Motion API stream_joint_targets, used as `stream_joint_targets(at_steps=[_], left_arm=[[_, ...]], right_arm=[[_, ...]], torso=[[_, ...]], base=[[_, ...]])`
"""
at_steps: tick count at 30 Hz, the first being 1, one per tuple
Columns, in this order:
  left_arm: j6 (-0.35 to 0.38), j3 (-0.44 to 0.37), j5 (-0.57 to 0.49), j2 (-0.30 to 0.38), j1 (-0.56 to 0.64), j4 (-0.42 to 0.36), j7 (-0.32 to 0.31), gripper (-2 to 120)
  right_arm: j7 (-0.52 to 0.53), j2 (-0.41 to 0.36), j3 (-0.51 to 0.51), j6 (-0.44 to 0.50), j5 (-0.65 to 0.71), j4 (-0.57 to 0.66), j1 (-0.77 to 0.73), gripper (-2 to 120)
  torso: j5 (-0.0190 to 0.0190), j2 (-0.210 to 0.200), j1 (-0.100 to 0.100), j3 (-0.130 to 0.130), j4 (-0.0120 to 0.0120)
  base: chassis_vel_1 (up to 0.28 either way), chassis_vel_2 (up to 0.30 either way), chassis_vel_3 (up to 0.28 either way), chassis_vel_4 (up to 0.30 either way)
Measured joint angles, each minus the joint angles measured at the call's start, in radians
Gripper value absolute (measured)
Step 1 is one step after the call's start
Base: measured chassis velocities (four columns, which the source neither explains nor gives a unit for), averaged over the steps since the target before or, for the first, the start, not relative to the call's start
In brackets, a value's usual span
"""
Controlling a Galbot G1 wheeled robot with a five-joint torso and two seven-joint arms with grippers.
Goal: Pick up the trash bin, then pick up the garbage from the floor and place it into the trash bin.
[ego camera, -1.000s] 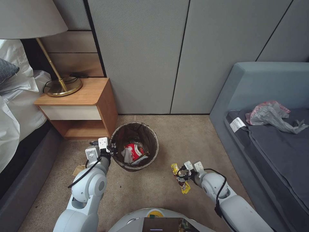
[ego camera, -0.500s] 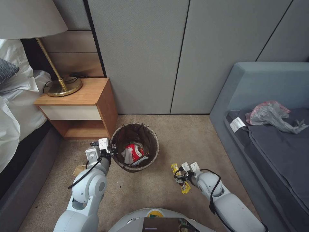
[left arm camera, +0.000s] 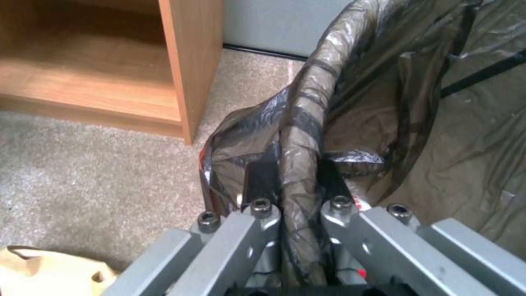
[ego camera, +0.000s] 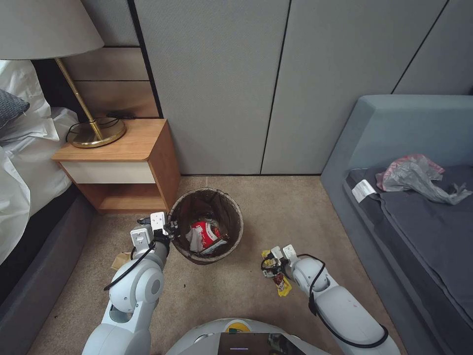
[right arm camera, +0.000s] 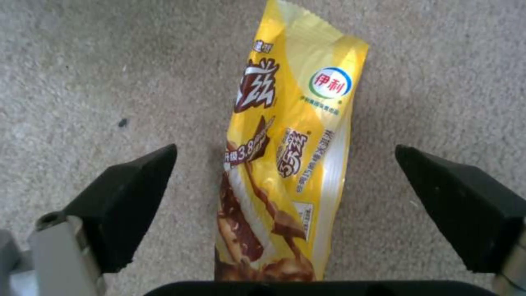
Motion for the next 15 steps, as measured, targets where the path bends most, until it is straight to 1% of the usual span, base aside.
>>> stream_joint_targets(at_steps=[1,2,5,6,7,8,9,11,12,14,15], left_arm=[[0.0,0.0,0.0,-0.001,0.0,0.0,0.0,2],[0.0,0.0,0.0,-0.001,0.0,0.0,0.0,2],[0.0,0.004,0.003,-0.004,-0.001,0.003,0.0,2],[0.0,0.004,0.003,-0.004,-0.001,0.003,0.0,2],[0.0,0.005,0.004,-0.005,-0.002,0.004,0.001,2],[0.0,0.005,0.004,-0.005,-0.002,0.004,0.001,2],[0.0,0.006,0.004,-0.005,-0.002,0.006,0.001,2],[0.0,0.007,0.005,-0.005,-0.004,0.01,0.001,2],[0.0,0.007,0.005,-0.005,-0.004,0.01,0.001,2],[0.0,0.008,0.005,-0.005,-0.006,0.012,0.001,2],[0.0,0.008,0.005,-0.005,-0.006,0.012,0.001,2]], right_arm=[[-0.003,0.002,-0.003,0.0,-0.004,-0.008,0.004,91],[-0.003,0.002,-0.003,0.0,-0.004,-0.008,0.004,91],[-0.012,0.01,-0.007,0.003,-0.017,-0.034,0.014,76],[-0.012,0.01,-0.007,0.003,-0.017,-0.034,0.014,76],[-0.015,0.01,-0.007,0.005,-0.02,-0.038,0.014,71],[-0.015,0.01,-0.007,0.005,-0.02,-0.038,0.014,71],[-0.02,0.01,-0.007,0.009,-0.022,-0.043,0.015,64],[-0.025,0.009,-0.005,0.017,-0.026,-0.052,0.014,52],[-0.025,0.009,-0.005,0.017,-0.026,-0.052,0.014,52],[-0.026,0.007,-0.003,0.019,-0.026,-0.056,0.015,44],[-0.026,0.007,-0.003,0.019,-0.026,-0.056,0.015,44]], torso=[[0.0,0.0,0.0,0.0,0.0],[0.0,0.0,0.0,0.0,0.0],[0.0,0.0,0.0,0.0,0.0],[0.0,0.0,0.0,0.0,0.0],[0.0,0.0,0.0,0.0,-0.0001],[0.0,0.0,0.0,0.0,-0.0001],[0.0,0.0,0.0,0.0,-0.0001],[0.0,0.0,0.0,0.0,-0.0001],[0.0,0.0,0.0,0.0,-0.0001],[0.0,0.0,0.0,0.0,-0.0002],[0.0,0.0,0.0,0.0,-0.0002]], base=[[0.0,0.0,0.0,0.0],[0.0,0.0,0.0,0.0],[0.0,0.0,0.0,0.0],[0.0,0.0,0.0,0.0],[0.0,0.0,0.0,0.0],[0.0,0.0,0.0,0.0],[0.0,0.0,0.0,0.0],[0.0,0.0,0.0,0.0],[0.0,0.0,0.0,0.0],[0.0,0.0,0.0,0.0],[0.0,0.0,0.0,0.0]])
